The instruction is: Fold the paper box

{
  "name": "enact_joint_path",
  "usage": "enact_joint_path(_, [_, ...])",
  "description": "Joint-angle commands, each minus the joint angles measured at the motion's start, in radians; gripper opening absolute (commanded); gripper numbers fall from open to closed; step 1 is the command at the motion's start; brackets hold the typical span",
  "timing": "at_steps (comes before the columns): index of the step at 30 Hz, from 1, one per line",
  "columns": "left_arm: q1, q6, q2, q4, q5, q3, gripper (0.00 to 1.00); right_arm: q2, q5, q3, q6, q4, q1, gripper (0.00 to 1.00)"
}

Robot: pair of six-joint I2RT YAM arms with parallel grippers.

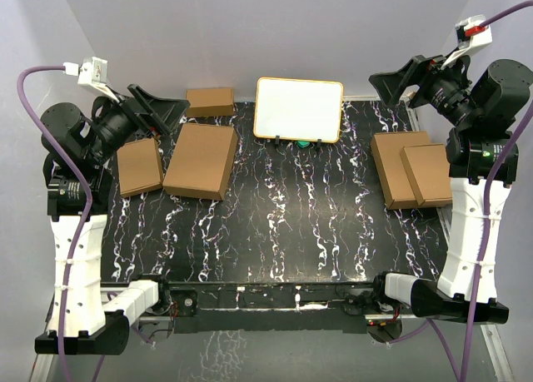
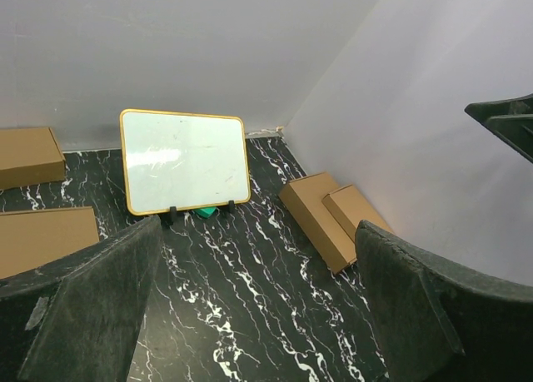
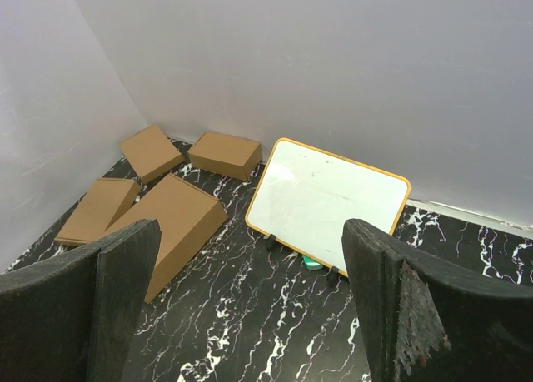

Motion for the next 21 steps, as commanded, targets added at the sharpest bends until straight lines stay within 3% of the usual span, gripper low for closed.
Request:
enact_joint_path(1, [-0.005, 0.013, -0.022, 0.01, -0.002, -0.004, 0.97, -0.026, 0.008, 0.003, 0.015, 0.047, -0.008, 1.0])
enact_joint_path(21, [-0.008, 0.022, -0.022, 0.005, -0.005, -0.004, 0.97, -0.026, 0.002, 0.0, 0.009, 0.047, -0.013, 1.0])
